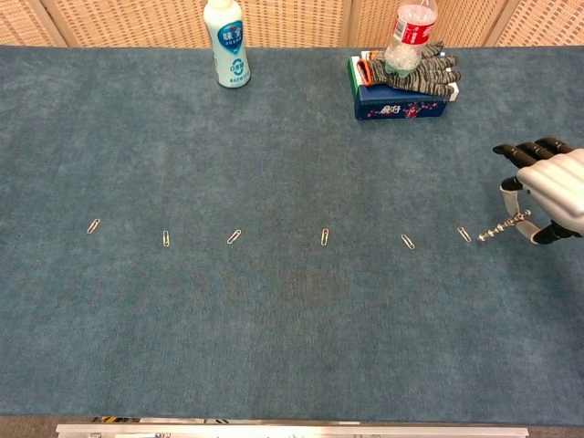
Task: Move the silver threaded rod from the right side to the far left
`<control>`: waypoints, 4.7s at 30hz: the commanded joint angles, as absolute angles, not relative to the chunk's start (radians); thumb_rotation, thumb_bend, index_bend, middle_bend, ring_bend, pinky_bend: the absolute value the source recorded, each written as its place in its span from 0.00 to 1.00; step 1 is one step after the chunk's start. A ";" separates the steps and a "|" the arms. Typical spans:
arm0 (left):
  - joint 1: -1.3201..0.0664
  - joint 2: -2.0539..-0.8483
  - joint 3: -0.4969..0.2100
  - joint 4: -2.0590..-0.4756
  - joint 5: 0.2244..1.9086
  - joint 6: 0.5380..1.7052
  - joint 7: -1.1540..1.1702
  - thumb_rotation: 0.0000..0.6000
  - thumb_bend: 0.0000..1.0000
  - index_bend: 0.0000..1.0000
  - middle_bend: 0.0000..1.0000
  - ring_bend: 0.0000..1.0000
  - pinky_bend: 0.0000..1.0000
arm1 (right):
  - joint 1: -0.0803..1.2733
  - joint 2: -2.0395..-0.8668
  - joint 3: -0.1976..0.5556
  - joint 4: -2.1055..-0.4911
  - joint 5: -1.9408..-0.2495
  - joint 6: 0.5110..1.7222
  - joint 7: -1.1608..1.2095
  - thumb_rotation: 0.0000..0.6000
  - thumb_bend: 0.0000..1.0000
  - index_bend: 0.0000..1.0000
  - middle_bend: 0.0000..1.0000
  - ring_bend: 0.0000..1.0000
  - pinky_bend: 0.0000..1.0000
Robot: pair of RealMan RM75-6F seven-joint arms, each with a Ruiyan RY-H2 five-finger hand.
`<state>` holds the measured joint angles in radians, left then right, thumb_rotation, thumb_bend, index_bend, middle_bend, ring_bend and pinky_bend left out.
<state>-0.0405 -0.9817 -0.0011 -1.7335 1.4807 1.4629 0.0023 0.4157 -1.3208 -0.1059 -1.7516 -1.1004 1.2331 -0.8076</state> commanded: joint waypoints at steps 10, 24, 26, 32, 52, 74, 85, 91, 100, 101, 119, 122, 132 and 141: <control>-0.040 -0.981 -0.002 -1.734 1.480 1.464 0.002 1.00 0.45 0.49 0.43 0.27 0.32 | 0.414 -1.341 -0.089 -1.752 -1.119 1.213 -0.801 1.00 0.36 0.61 0.04 0.00 0.00; -0.035 -0.970 -0.005 -1.742 1.477 1.473 -0.003 1.00 0.45 0.49 0.43 0.27 0.32 | 0.433 -1.373 -0.059 -1.796 -1.163 1.193 -0.800 1.00 0.36 0.61 0.04 0.00 0.00; -0.034 -0.968 -0.005 -1.743 1.476 1.475 -0.002 1.00 0.45 0.49 0.43 0.27 0.32 | 0.442 -1.383 -0.052 -1.799 -1.164 1.185 -0.806 1.00 0.36 0.61 0.04 0.00 0.00; -0.029 -0.959 -0.009 -1.750 1.470 1.484 -0.004 1.00 0.45 0.49 0.43 0.27 0.32 | 0.474 -1.417 -0.024 -1.803 -1.160 1.157 -0.823 1.00 0.36 0.61 0.04 0.00 0.00; 0.019 -0.905 0.014 -1.772 1.493 1.545 0.039 1.00 0.45 0.49 0.43 0.28 0.32 | 0.545 -1.458 0.004 -1.793 -1.147 1.100 -0.837 1.00 0.37 0.61 0.04 0.00 0.00; 0.076 -0.865 0.056 -1.742 1.525 1.580 0.059 1.00 0.45 0.49 0.43 0.28 0.33 | 0.597 -1.506 0.019 -1.826 -1.138 1.106 -0.906 1.00 0.37 0.61 0.04 0.00 0.00; 0.090 -0.869 0.060 -1.717 1.523 1.584 0.041 1.00 0.45 0.49 0.43 0.28 0.33 | 0.631 -1.551 0.031 -1.804 -1.105 1.099 -0.937 1.00 0.37 0.61 0.04 0.00 0.00; 0.097 -0.869 0.059 -1.704 1.525 1.591 0.020 1.00 0.45 0.49 0.43 0.28 0.33 | 0.649 -1.581 0.035 -1.777 -1.076 1.093 -0.951 1.00 0.37 0.61 0.04 0.00 0.00; 0.106 -0.872 0.055 -1.680 1.510 1.591 -0.012 1.00 0.45 0.50 0.43 0.28 0.33 | 0.673 -1.622 0.041 -1.734 -1.040 1.087 -0.959 1.00 0.37 0.61 0.04 0.00 0.00; 0.107 -0.873 0.055 -1.678 1.509 1.591 -0.015 1.00 0.45 0.50 0.43 0.28 0.33 | 0.674 -1.625 0.040 -1.732 -1.039 1.086 -0.959 1.00 0.37 0.61 0.04 0.00 0.00; 0.120 -0.875 0.052 -1.661 1.509 1.600 -0.040 1.00 0.45 0.50 0.43 0.28 0.33 | 0.695 -1.647 0.029 -1.746 -1.047 1.106 -0.953 1.00 0.37 0.61 0.04 0.00 0.00; 0.120 -0.876 0.052 -1.663 1.510 1.600 -0.037 1.00 0.45 0.50 0.43 0.28 0.33 | 0.698 -1.647 0.028 -1.758 -1.055 1.110 -0.954 1.00 0.37 0.61 0.04 0.00 0.00; 0.124 -0.878 0.052 -1.661 1.511 1.598 -0.038 1.00 0.45 0.50 0.43 0.28 0.33 | 0.720 -1.671 0.062 -1.757 -1.053 1.119 -0.949 1.00 0.37 0.61 0.05 0.00 0.00; 0.123 -0.881 0.052 -1.657 1.512 1.593 -0.037 1.00 0.45 0.50 0.43 0.28 0.33 | 0.769 -1.730 0.132 -1.686 -1.010 1.105 -0.945 1.00 0.37 0.61 0.05 0.00 0.00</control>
<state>0.1227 -0.8807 0.0517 -1.6573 1.5121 1.5929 -0.0365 0.7583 -1.7181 0.1187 -1.7004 -1.0221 1.1090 -0.9448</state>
